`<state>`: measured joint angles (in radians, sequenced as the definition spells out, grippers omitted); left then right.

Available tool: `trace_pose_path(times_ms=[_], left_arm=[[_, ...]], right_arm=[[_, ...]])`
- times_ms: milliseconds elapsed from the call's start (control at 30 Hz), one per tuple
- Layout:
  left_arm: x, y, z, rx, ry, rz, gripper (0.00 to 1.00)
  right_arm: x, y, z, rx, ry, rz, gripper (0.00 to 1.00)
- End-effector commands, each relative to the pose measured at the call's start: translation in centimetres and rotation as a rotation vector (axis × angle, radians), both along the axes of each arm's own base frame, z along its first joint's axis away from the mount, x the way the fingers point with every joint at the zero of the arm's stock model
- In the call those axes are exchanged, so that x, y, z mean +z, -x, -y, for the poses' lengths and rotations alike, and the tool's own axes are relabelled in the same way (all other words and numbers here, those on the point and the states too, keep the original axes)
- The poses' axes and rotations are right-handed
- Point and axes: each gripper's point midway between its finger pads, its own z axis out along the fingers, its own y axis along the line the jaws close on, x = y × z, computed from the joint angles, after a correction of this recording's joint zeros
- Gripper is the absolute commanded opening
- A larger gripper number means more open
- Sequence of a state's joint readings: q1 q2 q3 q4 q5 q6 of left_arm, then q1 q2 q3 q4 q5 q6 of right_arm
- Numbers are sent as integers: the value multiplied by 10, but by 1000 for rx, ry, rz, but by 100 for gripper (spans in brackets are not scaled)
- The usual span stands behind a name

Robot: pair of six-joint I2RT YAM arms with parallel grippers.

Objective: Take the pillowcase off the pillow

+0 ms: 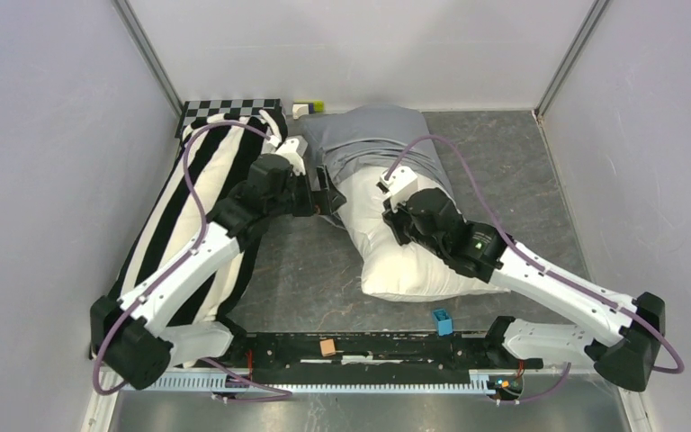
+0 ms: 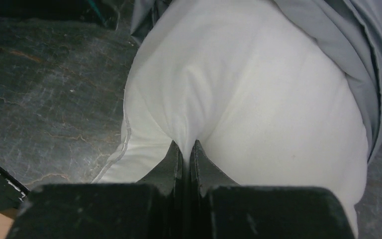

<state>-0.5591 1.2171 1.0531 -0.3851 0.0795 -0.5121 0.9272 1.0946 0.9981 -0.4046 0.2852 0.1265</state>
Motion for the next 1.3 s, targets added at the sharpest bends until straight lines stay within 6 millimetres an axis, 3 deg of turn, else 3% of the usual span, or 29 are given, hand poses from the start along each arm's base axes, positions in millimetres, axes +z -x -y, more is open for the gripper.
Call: trace_pose_path(times_ms=[0,100,133,167,233,300,433,500,667,800,933,1133,1200,1267], left_arm=[[4,51,18,-95,141,-111,100],[10,67,29,-78,257,-145,100],[9,69,31,-53,302,-162,100],[9,71,34,-35,337,-171,100],[4,70,33,18,368,-172,100],[4,67,30,62,384,-177,100],[21,77,33,50,393,-118,100],[24,83,33,57,316,-78,100],[12,106,28,92,26,-65,100],[-3,129,50,57,2,-95,100],[-33,135,64,50,-22,-143,100],[-65,124,65,69,-75,-155,100],[-72,118,64,49,-33,-171,91],[-72,113,65,19,45,-177,67]], right_arm=[[46,-5,-48,123,-231,89,0],[48,3,-67,215,-276,70,12],[49,6,-72,241,-289,66,22],[50,9,-76,268,-300,60,39],[53,13,-77,284,-316,52,63],[56,14,-69,259,-312,55,71],[62,7,-33,129,-256,111,83],[64,5,-13,73,-212,148,90],[56,-10,43,-121,-24,230,98],[42,-20,84,-291,139,269,98],[32,-25,105,-393,200,291,98],[13,-38,106,-378,234,291,98],[11,-43,109,-408,270,288,98],[9,-48,109,-432,311,279,98]])
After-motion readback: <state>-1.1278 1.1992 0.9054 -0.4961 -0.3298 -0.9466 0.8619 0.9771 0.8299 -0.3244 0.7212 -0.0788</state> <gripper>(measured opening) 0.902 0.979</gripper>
